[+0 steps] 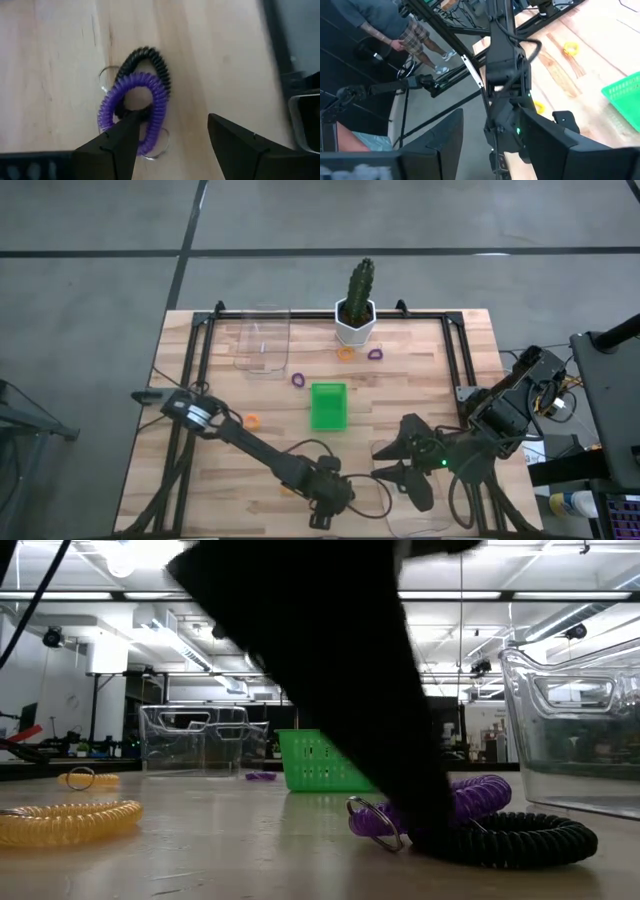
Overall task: Sort spring keychains
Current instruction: Put the bottom purple spring keychain into the green bin
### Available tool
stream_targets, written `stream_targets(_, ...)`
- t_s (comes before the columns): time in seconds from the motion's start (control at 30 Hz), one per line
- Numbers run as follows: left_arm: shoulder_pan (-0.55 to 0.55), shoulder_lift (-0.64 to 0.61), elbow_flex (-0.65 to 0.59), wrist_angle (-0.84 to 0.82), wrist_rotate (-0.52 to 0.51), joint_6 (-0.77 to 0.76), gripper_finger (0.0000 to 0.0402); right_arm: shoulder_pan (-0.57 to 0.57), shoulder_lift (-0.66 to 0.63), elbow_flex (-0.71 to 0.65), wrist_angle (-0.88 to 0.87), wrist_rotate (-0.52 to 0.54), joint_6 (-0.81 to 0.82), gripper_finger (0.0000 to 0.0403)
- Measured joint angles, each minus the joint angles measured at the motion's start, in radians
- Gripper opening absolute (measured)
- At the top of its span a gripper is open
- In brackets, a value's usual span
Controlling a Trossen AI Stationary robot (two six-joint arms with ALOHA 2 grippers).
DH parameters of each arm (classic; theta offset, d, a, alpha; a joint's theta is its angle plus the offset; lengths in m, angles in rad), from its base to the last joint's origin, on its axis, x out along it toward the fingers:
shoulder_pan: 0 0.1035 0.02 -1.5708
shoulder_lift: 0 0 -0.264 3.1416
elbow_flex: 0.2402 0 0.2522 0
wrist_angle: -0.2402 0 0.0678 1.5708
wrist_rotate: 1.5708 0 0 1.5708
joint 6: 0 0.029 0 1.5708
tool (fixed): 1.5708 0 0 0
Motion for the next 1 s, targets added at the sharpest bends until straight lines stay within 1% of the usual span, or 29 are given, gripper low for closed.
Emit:
stream_targets(0.1, 0.004, 0.013, 0.0, -0.002, -0.027, -0.012, 0.0222, 0.0, 0.0, 0.0, 0.001, 0.0, -0.003, 0.0182)
stream_targets(0.17, 0.007, 0.013, 0.0, -0.004, -0.032, -0.017, 0.0204, 0.0, 0.0, 0.0, 0.001, 0.0, -0.003, 0.018)
stream_targets(0.2, 0.009, 0.013, 0.0, -0.005, -0.033, -0.016, 0.0188, 0.0, 0.0, 0.0, 0.001, 0.0, -0.003, 0.0179)
stream_targets(0.27, 0.014, 0.012, 0.0, -0.01, -0.036, -0.02, 0.014, 0.0, 0.0, 0.0, 0.001, 0.0, -0.002, 0.0177)
stream_targets(0.37, 0.022, 0.01, 0.013, -0.063, -0.027, -0.032, 0.0042, 0.0, 0.0, 0.0, 0.002, 0.0, -0.002, 0.0176)
stream_targets(0.4, 0.023, 0.01, 0.021, -0.097, -0.027, -0.033, 0.0024, 0.0, 0.0, 0.0, 0.004, 0.0, -0.002, 0.0176)
stream_targets(0.53, 0.023, -0.01, 0.041, -0.184, -0.028, -0.032, 0.0014, 0.0, 0.0, 0.0, 0.006, 0.0, -0.003, 0.0175)
stream_targets(0.67, 0.023, -0.073, 0.049, -0.198, -0.023, -0.007, 0.0012, 0.0, 0.0, 0.0, 0.006, 0.0, -0.007, 0.0173)
stream_targets(0.77, 0.03, -0.126, 0.048, -0.242, -0.025, -0.019, 0.0012, 0.0, 0.0, 0.0, 0.005, 0.0, -0.015, 0.0173)
stream_targets(0.87, 0.039, -0.205, 0.045, -0.252, -0.022, -0.038, 0.0011, 0.0, 0.0, 0.0, 0.006, 0.008, -0.048, 0.0173)
stream_targets(1.0, 0.042, -0.342, 0.028, -0.25, -0.022, -0.078, 0.0011, 0.0, 0.0, -0.001, 0.006, 0.029, -0.108, 0.0173)
